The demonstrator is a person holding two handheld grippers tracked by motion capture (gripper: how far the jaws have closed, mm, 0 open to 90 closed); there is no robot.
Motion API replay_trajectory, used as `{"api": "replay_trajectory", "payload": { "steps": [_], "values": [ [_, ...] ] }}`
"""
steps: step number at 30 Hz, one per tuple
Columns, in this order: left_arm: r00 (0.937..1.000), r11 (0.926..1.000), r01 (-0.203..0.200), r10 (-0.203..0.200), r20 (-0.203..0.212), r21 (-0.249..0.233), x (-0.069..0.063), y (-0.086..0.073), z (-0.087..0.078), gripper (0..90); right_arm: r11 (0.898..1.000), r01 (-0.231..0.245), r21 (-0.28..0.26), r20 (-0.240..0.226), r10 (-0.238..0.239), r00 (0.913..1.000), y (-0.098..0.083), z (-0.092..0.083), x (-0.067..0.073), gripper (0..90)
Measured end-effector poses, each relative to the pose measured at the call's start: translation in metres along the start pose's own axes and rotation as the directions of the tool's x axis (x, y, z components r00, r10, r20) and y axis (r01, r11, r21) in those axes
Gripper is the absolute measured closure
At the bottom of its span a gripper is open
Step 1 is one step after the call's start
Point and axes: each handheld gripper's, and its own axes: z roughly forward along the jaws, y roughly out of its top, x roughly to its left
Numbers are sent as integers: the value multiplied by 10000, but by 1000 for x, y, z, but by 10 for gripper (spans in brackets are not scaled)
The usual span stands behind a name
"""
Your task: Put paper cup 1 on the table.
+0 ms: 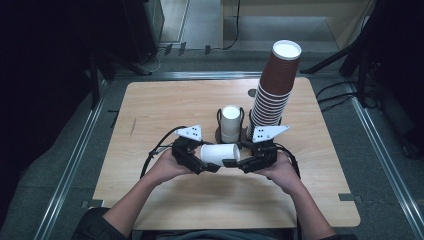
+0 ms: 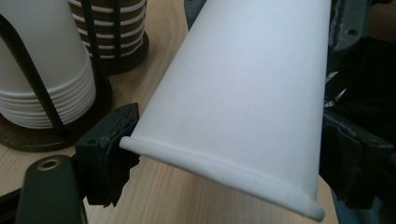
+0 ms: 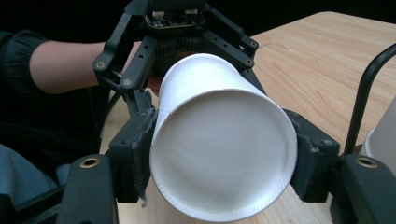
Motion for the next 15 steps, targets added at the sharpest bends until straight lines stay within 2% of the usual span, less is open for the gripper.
{"api": "replay_trajectory", "payload": {
  "steps": [4, 15],
  "values": [
    [9998, 9996, -219, 218, 28, 175, -1, 0, 0, 200, 10000, -67, -11, -105, 67, 9999, 0, -1, -1, 342],
    [9993, 9991, -340, 336, 172, 239, -1, -1, 0, 248, 9997, -255, 10, -250, 255, 9994, -1, -3, -2, 338]
  ]
}}
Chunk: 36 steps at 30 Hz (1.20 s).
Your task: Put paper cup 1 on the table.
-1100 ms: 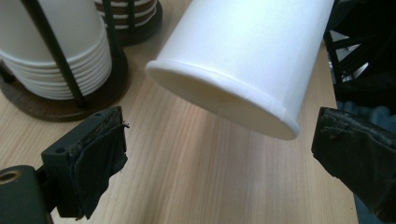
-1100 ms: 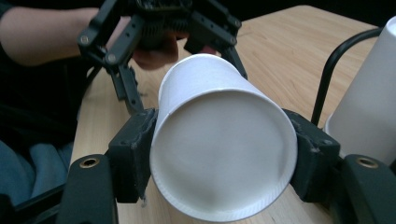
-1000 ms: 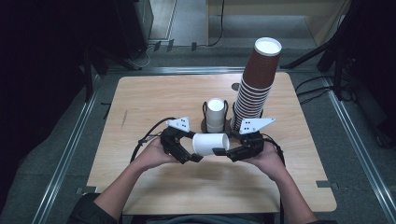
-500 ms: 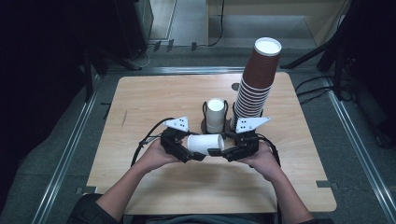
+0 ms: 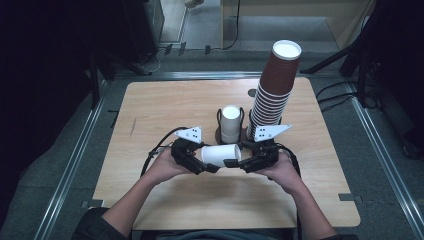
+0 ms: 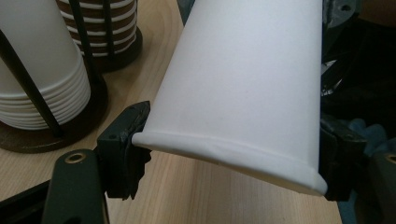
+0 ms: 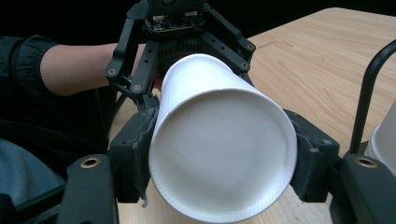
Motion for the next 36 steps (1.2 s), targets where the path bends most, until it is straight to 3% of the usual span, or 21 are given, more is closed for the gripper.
{"api": "replay_trajectory", "payload": {
  "steps": [6, 9, 19, 24, 29, 33, 36],
  "values": [
    [10000, 10000, -21, 21, 42, 0, 2, 0, -3, 251, 9999, 115, 80, 70, -116, 9999, 1, 3, 3, 250],
    [10000, 9998, -11, 13, -75, 197, 2, -1, -6, 251, 9988, 296, 399, 274, -307, 9992, 1, 5, 5, 223],
    [9996, 9986, 177, -165, -250, 492, 8, -4, -19, 269, 9903, 481, 1301, 876, -598, 9944, -3, 3, 3, 219],
    [9989, 9960, 175, -136, -450, 877, 9, -5, -23, 272, 9847, 610, 1632, 1116, -798, 9905, -5, 4, 2, 221],
    [9982, 9908, 178, -100, -589, 1340, 11, -5, -25, 277, 9767, 716, 2023, 1308, -994, 9864, -7, 5, 2, 225],
    [9971, 9822, 281, -143, -751, 1859, 12, -6, -22, 279, 9687, 842, 2335, 1411, -1195, 9828, -8, 6, 3, 229],
    [9965, 9695, 300, -100, -831, 2431, 12, -6, -17, 280, 9618, 1023, 2539, 1495, -1436, 9783, -9, 7, 3, 231]
  ]
}}
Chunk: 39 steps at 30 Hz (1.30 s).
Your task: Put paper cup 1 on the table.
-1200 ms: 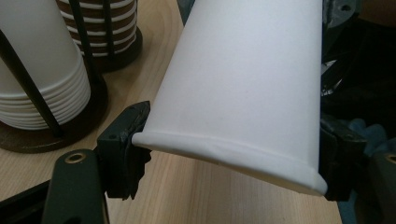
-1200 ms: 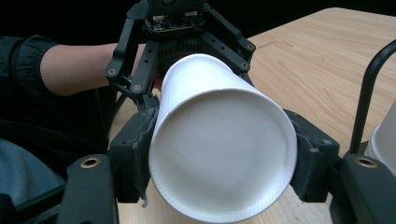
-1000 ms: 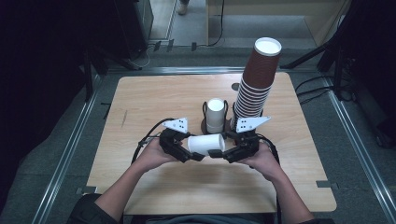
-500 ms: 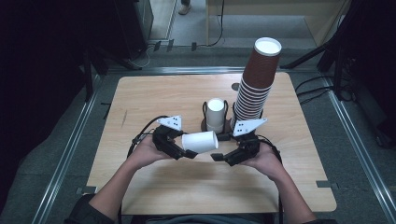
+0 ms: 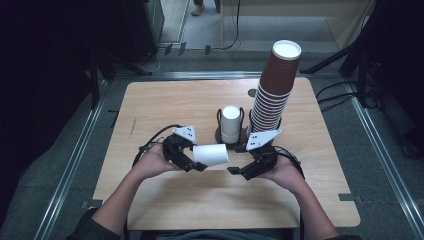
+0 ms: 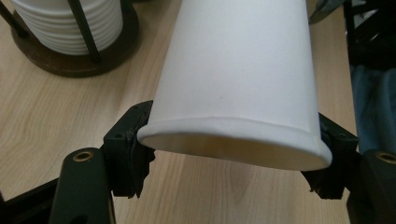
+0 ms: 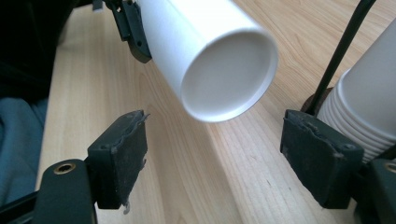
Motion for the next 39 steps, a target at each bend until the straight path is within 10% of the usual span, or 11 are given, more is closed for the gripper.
{"api": "replay_trajectory", "payload": {
  "steps": [16, 39],
  "values": [
    [9991, 9828, 108, -183, 389, 1844, -6, 13, 22, 277, 9915, 900, 936, -32, -900, 9959, 3, 16, 7, 234],
    [9962, 9692, -527, 342, 806, 2407, -16, 16, 35, 248, 9442, 2399, 2255, -784, -2279, 9705, 5, 49, 21, 329]
  ]
}}
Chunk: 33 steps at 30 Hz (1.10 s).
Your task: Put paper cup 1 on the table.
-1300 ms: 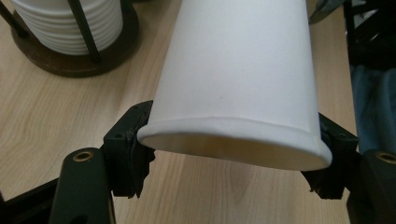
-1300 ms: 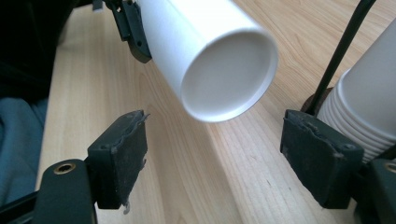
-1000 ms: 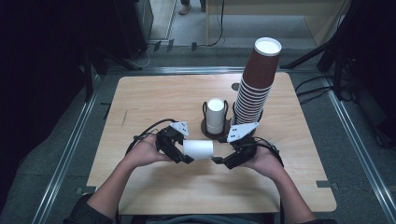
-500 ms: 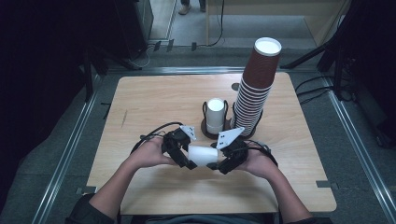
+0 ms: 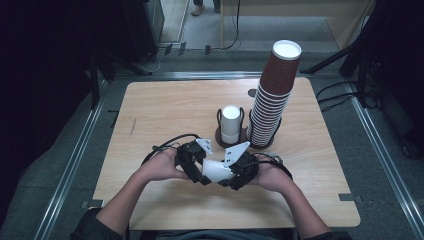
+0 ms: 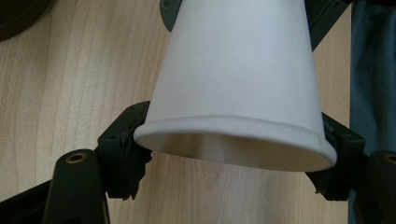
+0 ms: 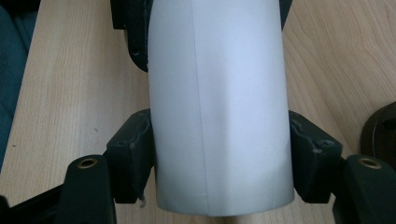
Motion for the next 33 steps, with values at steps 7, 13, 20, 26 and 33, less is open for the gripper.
{"api": "replay_trajectory", "payload": {
  "steps": [7, 13, 20, 26, 33],
  "values": [
    [9994, 9994, -275, 271, -238, -189, -2, 0, -4, 182, 9998, 103, -173, 3, -103, 9999, -1, -4, 0, 335],
    [9982, 9971, -119, 74, -597, -751, 0, -3, -12, 78, 9987, -234, -454, 208, 244, 9995, -6, -11, -5, 333],
    [9976, 9910, 20, -113, -687, -1339, 3, -8, -19, 79, 9924, -711, -1007, 242, 739, 9970, -10, -20, -9, 333],
    [9969, 9818, 74, -222, -757, -1899, 4, -11, -26, 79, 9835, -1069, -1462, 227, 1114, 9935, -16, -27, -13, 332],
    [9969, 9610, 288, -478, -626, -2751, 5, -13, -33, 80, 9687, -1320, -2103, 259, 1405, 9897, -17, -33, -16, 332]
  ]
}}
